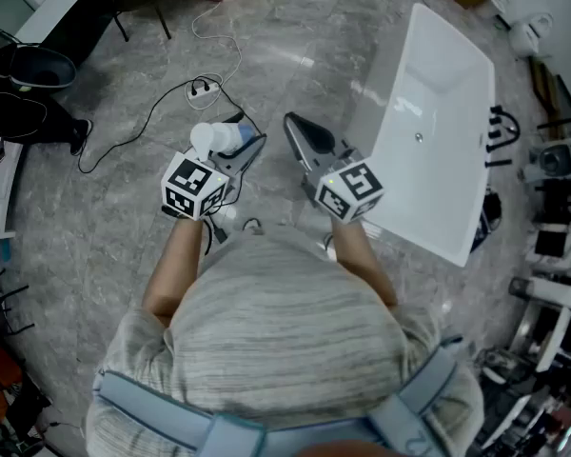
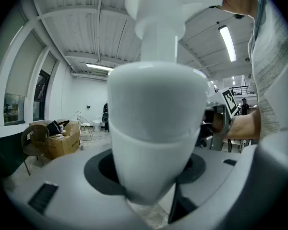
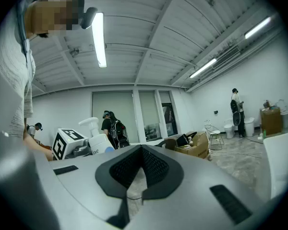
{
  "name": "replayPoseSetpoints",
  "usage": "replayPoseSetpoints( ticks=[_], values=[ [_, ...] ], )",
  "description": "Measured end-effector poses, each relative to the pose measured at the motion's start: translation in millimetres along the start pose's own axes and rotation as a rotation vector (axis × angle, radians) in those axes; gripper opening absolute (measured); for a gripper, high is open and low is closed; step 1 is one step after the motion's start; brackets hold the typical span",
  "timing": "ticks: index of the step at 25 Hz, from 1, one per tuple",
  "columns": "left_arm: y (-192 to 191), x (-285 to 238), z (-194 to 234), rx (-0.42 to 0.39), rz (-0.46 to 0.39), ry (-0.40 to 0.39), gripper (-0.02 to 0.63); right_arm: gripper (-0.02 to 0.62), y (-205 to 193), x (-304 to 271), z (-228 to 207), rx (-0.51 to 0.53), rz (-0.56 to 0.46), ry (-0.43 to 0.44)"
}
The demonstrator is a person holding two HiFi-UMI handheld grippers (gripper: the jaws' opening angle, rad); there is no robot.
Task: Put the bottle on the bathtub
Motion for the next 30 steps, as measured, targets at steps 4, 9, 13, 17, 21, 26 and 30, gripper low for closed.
replayPoseSetpoints(
  ticks=[4, 9, 13, 17, 21, 26, 30],
  values=[
    [1, 1, -1, -0.003, 0.001, -0.006, 0.252, 0.002, 0, 2, 1, 0.009, -0.001, -0.007],
    [-1, -6, -2, 0.000, 0.000, -0.006, 0.252, 0.002, -1, 5, -6, 0.019, -0.004, -0.014],
    [1, -7, -2, 0.002, 0.000, -0.013, 0.252, 0.002, 0, 5, -7, 0.024, -0.005, -0.017],
    [4, -7, -1, -0.001, -0.002, -0.022, 0.252, 0.002, 0, 4, -7, 0.014, -0.003, -0.027],
    [4, -5, 0, -0.002, -0.006, -0.041, 0.252, 0.002, 2, 2, -1, -0.007, -0.029, 0.015],
    [1, -5, 5, 0.008, -0.008, -0.071, 0.252, 0.003, 3, 2, 4, 0.019, -0.038, -0.015],
    [4, -15, 6, 0.008, -0.006, -0.108, 0.252, 0.003, 3, 3, -5, 0.014, -0.021, -0.050]
  ],
)
Point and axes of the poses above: the fingertips, and each gripper's own axes: x backward along the fingers, z to its left, y out of its top, the point moved 7 cm from there along x, backward along the fingers, and after that the axes turned 1 degree about x, right-handed, at the moved point
